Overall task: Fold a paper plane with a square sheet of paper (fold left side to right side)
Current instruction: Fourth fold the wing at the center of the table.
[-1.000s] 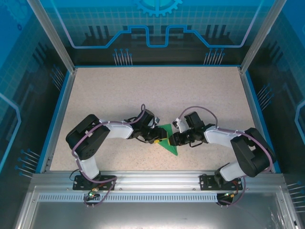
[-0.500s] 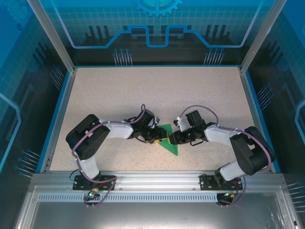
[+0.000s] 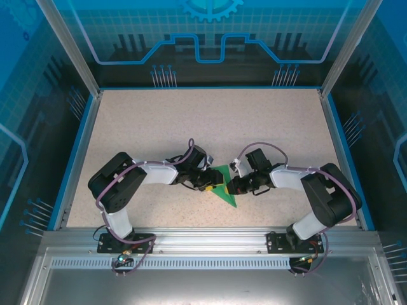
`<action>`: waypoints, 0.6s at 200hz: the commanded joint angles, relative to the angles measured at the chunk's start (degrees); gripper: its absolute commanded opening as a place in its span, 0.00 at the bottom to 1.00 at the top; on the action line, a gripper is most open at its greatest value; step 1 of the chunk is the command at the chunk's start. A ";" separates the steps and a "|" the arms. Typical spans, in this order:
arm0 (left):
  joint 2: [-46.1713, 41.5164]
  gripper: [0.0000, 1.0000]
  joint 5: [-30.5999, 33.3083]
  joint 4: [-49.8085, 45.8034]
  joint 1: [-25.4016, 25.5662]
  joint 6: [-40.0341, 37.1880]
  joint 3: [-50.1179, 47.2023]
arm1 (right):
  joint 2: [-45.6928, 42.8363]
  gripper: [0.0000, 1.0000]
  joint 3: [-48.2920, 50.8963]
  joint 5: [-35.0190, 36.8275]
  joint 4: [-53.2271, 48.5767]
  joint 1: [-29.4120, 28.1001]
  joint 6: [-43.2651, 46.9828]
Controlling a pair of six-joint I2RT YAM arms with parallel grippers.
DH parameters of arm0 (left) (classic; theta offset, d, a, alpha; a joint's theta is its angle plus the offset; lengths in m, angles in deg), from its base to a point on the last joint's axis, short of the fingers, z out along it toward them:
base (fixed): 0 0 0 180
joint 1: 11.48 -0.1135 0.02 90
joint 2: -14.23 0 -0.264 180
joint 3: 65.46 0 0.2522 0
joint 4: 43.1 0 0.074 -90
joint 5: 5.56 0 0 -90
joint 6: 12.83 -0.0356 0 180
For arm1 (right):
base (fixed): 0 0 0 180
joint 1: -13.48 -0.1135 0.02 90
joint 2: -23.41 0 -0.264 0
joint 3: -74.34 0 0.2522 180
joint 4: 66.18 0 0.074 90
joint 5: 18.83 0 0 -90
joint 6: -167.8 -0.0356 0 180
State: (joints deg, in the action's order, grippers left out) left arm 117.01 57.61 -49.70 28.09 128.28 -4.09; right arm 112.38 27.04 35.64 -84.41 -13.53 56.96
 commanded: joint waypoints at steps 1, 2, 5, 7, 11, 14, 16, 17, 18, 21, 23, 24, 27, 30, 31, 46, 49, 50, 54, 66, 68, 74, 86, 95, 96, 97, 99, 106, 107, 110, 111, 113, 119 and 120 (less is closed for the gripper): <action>2.24 0.51 2.84 -2.85 0.42 -0.46 0.44 | 1.01 0.01 -1.11 -2.61 1.15 -0.12 -0.08; 2.29 0.51 2.84 -2.85 0.46 -0.47 0.41 | 1.02 0.01 -1.06 -2.57 1.18 -0.09 -0.08; 2.25 0.51 2.84 -2.88 0.42 -0.41 0.44 | 1.03 0.00 -1.01 -2.68 1.18 0.02 -0.08; 2.29 0.51 2.84 -2.88 0.42 -0.47 0.46 | 1.10 0.00 -1.00 -2.76 1.21 0.09 -0.08; 2.34 0.51 2.84 -2.93 0.44 -0.55 0.39 | 1.12 0.00 -1.00 -2.80 1.17 0.17 0.01; 2.34 0.51 2.90 -2.98 0.44 -0.51 0.37 | 1.20 0.00 -0.96 -2.92 1.23 0.27 0.03; 2.40 0.51 2.94 -3.02 0.42 -0.49 0.37 | 1.20 0.00 -0.90 -2.96 1.24 0.35 0.02; 2.41 0.51 2.93 -2.98 0.47 -0.49 0.37 | 1.21 0.00 -0.86 -2.96 1.27 0.36 0.01; 2.42 0.51 2.97 -3.00 0.44 -0.53 0.37 | 1.25 0.00 -0.80 -3.01 1.33 0.41 0.01; 2.42 0.51 2.94 -3.04 0.42 -0.57 0.37 | 1.29 0.00 -0.82 -3.05 1.39 0.50 -0.06; 2.42 0.51 2.93 -3.14 0.44 -0.60 0.37 | 1.27 0.00 -0.76 -3.14 1.44 0.54 -0.05; 2.42 0.51 2.93 -3.17 0.43 -0.63 0.37 | 1.28 0.00 -0.75 -3.19 1.46 0.54 -0.06; 2.51 0.51 3.00 -3.26 0.46 -0.66 0.42 | 1.29 0.00 -0.67 -3.23 1.41 0.66 -0.01; 2.51 0.51 3.02 -3.29 0.42 -0.66 0.44 | 1.36 0.00 -0.65 -3.33 1.43 0.71 0.01; 2.51 0.51 3.02 -3.33 0.42 -0.62 0.50 | 1.37 0.00 -0.65 -3.37 1.41 0.72 0.01; 2.68 0.51 3.25 -3.72 0.42 -0.84 0.47 | 1.38 0.00 -0.48 -3.52 1.48 0.99 0.00; 2.73 0.51 3.34 -3.74 0.42 -0.90 0.51 | 1.38 0.00 -0.43 -3.65 1.48 1.05 -0.07; 2.75 0.51 3.35 -3.78 0.42 -0.92 0.48 | 1.38 0.00 -0.41 -3.66 1.48 1.11 -0.07; 2.71 0.51 3.43 -3.89 0.42 -0.94 0.47 | 1.38 0.00 -0.37 -3.77 1.45 1.14 -0.07; 2.82 0.51 3.58 -4.13 0.46 -1.01 0.47 | 1.38 0.00 -0.30 -4.05 1.57 1.37 -0.08; 2.81 0.51 3.61 -4.23 0.43 -1.08 0.51 | 1.38 0.00 -0.23 -4.12 1.57 1.44 -0.08; 2.86 0.51 3.72 -4.34 0.43 -1.10 0.54 | 1.45 0.00 -0.21 -4.40 1.58 1.55 -0.03; 3.04 0.51 3.80 -4.35 0.45 -1.10 0.55 | 1.48 0.00 -0.03 -4.79 1.79 1.78 -0.08; 3.21 0.52 3.80 -4.35 0.46 -1.10 0.59 | 1.63 0.00 0.01 -5.34 2.01 1.95 -0.08; 3.21 0.52 3.80 -4.39 0.44 -1.10 0.57 | 1.64 0.00 0.03 -5.39 2.06 2.00 -0.12; 3.21 0.52 3.80 -4.37 0.43 -1.10 0.60 | 1.69 0.00 0.04 -5.41 2.08 2.02 -0.10; 3.26 0.52 3.74 -4.35 0.42 -1.10 0.63 | 1.72 0.00 0.03 -5.51 2.09 2.08 -0.15; 3.37 0.52 3.82 -4.37 0.43 -1.10 0.64 | 1.84 0.00 -0.03 -5.91 2.14 2.18 -0.16; 3.38 0.52 3.81 -4.45 0.43 -1.06 0.64 | 1.92 0.00 -0.03 -5.94 2.16 2.20 -0.16; 3.43 0.52 3.80 -4.41 0.42 -1.02 0.65 | 2.07 0.00 -0.02 -6.13 2.17 2.27 -0.14; 3.45 0.52 3.80 -4.38 0.42 -1.02 0.64 | 2.12 0.00 -0.03 -6.13 2.18 2.33 -0.15; 3.47 0.52 3.80 -4.49 0.44 -1.02 0.66 | 2.23 0.00 -0.03 -6.29 2.20 2.29 -0.05; 3.61 0.52 3.80 -4.52 0.42 -1.01 0.76 | 2.55 0.00 -0.05 -6.74 2.23 2.46 -0.06; 3.59 0.52 3.80 -4.48 0.42 -1.01 0.74 | 2.63 0.00 -0.13 -6.79 2.21 2.47 -0.07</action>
State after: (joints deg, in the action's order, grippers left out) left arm 117.27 57.63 -50.77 28.14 128.26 -3.34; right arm 113.34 27.04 32.12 -83.29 -12.24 56.81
